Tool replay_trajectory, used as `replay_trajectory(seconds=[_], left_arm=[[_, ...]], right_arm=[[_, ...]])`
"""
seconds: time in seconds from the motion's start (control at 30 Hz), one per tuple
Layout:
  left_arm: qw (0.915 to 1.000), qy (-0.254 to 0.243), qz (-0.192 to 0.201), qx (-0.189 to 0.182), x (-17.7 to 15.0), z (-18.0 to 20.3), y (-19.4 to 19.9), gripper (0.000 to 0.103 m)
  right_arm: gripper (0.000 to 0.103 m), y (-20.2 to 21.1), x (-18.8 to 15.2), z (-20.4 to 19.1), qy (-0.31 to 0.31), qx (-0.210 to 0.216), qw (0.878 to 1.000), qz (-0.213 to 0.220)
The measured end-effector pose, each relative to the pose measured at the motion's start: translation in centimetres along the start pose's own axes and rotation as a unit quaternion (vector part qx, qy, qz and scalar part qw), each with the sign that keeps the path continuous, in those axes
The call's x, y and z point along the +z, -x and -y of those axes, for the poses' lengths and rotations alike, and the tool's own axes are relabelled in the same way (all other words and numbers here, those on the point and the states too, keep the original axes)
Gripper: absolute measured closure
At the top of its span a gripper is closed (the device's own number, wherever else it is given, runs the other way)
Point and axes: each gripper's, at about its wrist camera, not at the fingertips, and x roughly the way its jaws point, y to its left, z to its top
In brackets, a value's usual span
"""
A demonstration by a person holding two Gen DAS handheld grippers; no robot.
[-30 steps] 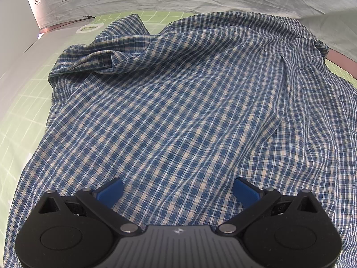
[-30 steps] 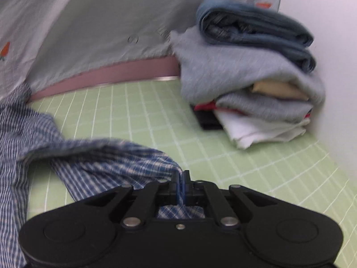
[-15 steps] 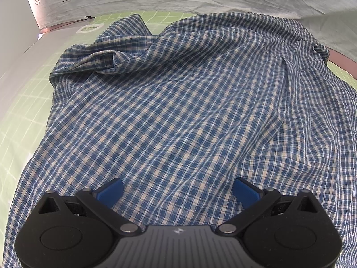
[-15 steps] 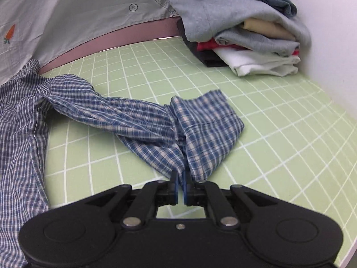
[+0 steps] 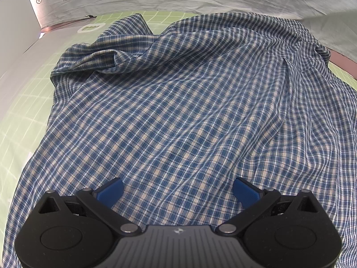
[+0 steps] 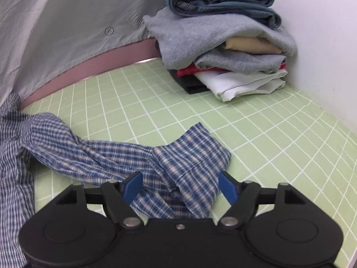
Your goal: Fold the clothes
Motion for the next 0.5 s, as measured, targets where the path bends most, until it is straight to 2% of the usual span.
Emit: replay_trajectory(seconds=[0.03, 0.07, 0.1, 0.13, 0.2, 0.27, 0.33, 0.4, 0.47, 0.5], left_arm=[[1.0, 0.0, 0.0, 0.0, 0.0, 0.0, 0.0, 0.0], [1.0, 0.0, 0.0, 0.0, 0.0, 0.0, 0.0, 0.0], [1.0, 0.0, 0.0, 0.0, 0.0, 0.0, 0.0, 0.0], [1.0, 0.0, 0.0, 0.0, 0.0, 0.0, 0.0, 0.0], [1.0, 0.001, 0.0, 0.0, 0.0, 0.0, 0.0, 0.0], [1.0, 0.001, 0.0, 0.0, 0.0, 0.0, 0.0, 0.0], [1.0, 0.0, 0.0, 0.0, -0.1, 0.0, -0.1, 0.0], [1.0, 0.0, 0.0, 0.0, -0.1, 0.0, -0.1, 0.0], [1.0, -0.001, 0.0, 0.0, 0.0, 0.0, -0.1, 0.0], [1.0, -0.001, -0.001, 0.0, 0.0, 0.0, -0.1, 0.0]], right_arm=[[0.031, -0.6, 0.0, -0.2, 0.01, -0.008, 1.0, -0.006], [0.048, -1.0, 0.1, -0.2, 0.014, -0.019, 1.0, -0.009], [0.07, -1.0, 0.2, 0.3, 0.003, -0.032, 0.999, -0.007], [0.077, -0.7, 0.4, 1.1, -0.018, -0.043, 0.999, -0.002], [0.083, -0.1, 0.6, 3.0, -0.059, -0.073, 0.996, 0.009], [0.084, 0.3, 0.6, 5.1, -0.097, -0.105, 0.99, 0.014], [0.08, 0.3, 0.3, 7.1, -0.125, -0.137, 0.983, -0.001], [0.06, 0.3, -0.3, 8.6, -0.15, -0.169, 0.974, -0.017], [0.056, 0.7, -0.6, 9.4, -0.155, -0.194, 0.968, -0.016], [0.049, 0.9, -0.7, 9.6, -0.159, -0.193, 0.968, -0.01]])
